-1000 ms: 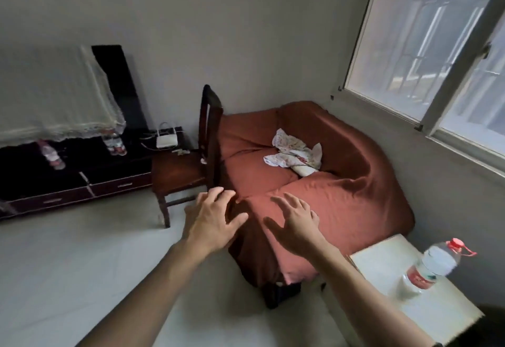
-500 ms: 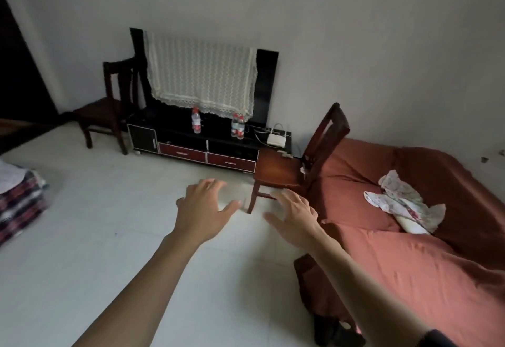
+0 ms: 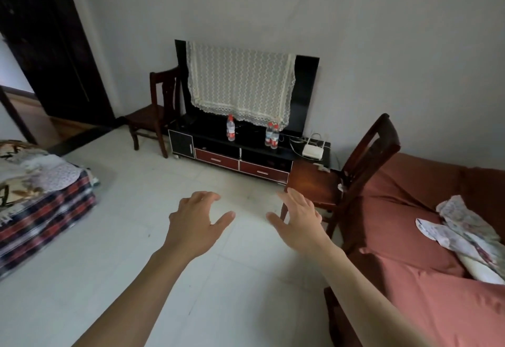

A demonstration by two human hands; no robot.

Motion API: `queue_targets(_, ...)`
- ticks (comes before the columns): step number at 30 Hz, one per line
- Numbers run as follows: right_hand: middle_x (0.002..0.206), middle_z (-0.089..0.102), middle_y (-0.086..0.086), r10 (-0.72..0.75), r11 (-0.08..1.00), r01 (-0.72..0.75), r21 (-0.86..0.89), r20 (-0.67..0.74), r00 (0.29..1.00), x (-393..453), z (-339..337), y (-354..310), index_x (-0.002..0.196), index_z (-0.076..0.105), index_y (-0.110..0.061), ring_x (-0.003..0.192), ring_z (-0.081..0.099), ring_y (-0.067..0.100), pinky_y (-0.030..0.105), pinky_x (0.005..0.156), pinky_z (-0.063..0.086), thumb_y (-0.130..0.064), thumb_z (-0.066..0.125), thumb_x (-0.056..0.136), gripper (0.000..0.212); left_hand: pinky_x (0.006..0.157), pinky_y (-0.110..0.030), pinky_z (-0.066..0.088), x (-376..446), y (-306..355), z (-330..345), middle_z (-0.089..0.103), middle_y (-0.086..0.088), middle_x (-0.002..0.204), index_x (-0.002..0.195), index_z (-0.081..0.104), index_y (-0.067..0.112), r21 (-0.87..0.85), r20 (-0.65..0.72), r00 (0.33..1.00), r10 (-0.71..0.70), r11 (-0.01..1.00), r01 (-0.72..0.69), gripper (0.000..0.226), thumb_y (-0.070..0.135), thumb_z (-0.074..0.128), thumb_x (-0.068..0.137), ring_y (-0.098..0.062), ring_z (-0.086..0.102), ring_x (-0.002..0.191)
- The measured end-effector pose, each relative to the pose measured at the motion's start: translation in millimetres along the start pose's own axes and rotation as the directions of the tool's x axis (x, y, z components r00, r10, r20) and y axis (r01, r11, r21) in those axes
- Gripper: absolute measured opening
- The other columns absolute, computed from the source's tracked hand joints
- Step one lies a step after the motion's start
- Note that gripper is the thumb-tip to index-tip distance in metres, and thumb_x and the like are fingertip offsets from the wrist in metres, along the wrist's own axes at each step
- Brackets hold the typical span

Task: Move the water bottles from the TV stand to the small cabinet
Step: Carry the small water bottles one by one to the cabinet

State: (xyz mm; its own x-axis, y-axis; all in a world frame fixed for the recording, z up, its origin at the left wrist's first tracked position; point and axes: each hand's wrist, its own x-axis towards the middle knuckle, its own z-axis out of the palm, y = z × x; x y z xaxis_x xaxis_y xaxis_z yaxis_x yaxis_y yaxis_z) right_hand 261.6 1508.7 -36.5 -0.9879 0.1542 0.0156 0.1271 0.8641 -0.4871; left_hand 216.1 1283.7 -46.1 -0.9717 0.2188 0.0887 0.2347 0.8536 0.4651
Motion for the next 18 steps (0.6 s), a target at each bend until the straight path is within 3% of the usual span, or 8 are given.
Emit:
queue_targets(7,0.161,0.020,-0.005,-0.010,0.997,0.014,-0.079,0.049,0.999,44,-23,54,0.151,0.027,-0.035,0.150,0.013,0.025,0.054,0.117,0.013,-0.057,0.046,0.095,0.063,0.103,-0.047,0.043,44,26,38,0.047,0.010,0.145,0.134,0.052,0.032,-0.037,0.125,0.989,-0.077,0.996,0.082,0.052,0.064,0.050,0.093,-0.019,0.049,0.122)
queue_targets(18,0.162,0.018,-0.006,-0.093,0.992,0.104,-0.076,0.136,0.986,148,6,11,0.153,0.024,-0.035,0.150,0.015,0.024,0.053,0.118,0.013,-0.058,0.043,0.095,0.065,0.102,-0.045,0.042,112,-40,21,0.046,0.010,0.147,0.136,0.051,0.031,-0.024,0.018,0.983,-0.185,0.982,0.185,0.053,0.063,0.051,0.093,-0.020,0.047,0.127)
